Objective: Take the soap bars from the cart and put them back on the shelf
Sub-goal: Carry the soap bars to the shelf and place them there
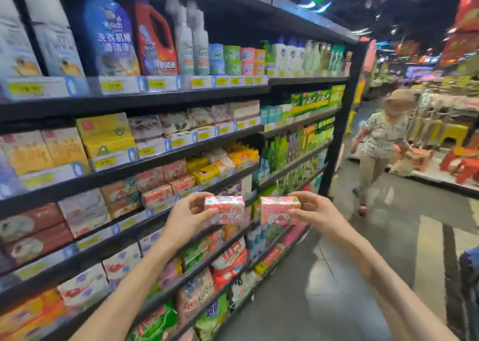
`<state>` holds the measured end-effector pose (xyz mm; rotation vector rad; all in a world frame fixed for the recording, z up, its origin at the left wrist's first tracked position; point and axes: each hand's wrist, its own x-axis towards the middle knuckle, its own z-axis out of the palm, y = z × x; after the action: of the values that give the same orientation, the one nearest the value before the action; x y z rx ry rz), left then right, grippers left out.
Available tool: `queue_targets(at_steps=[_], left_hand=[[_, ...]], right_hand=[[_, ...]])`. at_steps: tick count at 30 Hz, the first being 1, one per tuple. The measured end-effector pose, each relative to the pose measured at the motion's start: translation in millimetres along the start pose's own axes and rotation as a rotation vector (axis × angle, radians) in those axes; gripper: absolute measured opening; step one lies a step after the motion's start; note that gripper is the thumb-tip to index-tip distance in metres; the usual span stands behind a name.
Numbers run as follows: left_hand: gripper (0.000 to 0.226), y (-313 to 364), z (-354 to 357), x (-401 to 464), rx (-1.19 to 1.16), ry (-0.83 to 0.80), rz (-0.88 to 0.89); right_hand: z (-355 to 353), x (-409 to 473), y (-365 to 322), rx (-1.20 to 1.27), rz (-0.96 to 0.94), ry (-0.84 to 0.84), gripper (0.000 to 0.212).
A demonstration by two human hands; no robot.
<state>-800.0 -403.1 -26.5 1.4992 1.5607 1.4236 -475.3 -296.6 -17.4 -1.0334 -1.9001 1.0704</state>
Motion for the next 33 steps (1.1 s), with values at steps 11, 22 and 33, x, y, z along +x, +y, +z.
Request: queue_targets(at_steps=[11,22,33], left_hand=[[0.032,-25,-47,36,0.131,0.433,-0.191],[0.032,-69,-96,64,0.179,0.623,-0.285],[0.038,-95,-98,101,0.183,0.735,-0.374]], right_hand=[[69,195,3,0.036,-0.182,-0.378,0.038],[168,281,-5,0.018,-0.277,-0.536,0.037],[197,332,9,0.037,-0.254,-0.555,0.044]])
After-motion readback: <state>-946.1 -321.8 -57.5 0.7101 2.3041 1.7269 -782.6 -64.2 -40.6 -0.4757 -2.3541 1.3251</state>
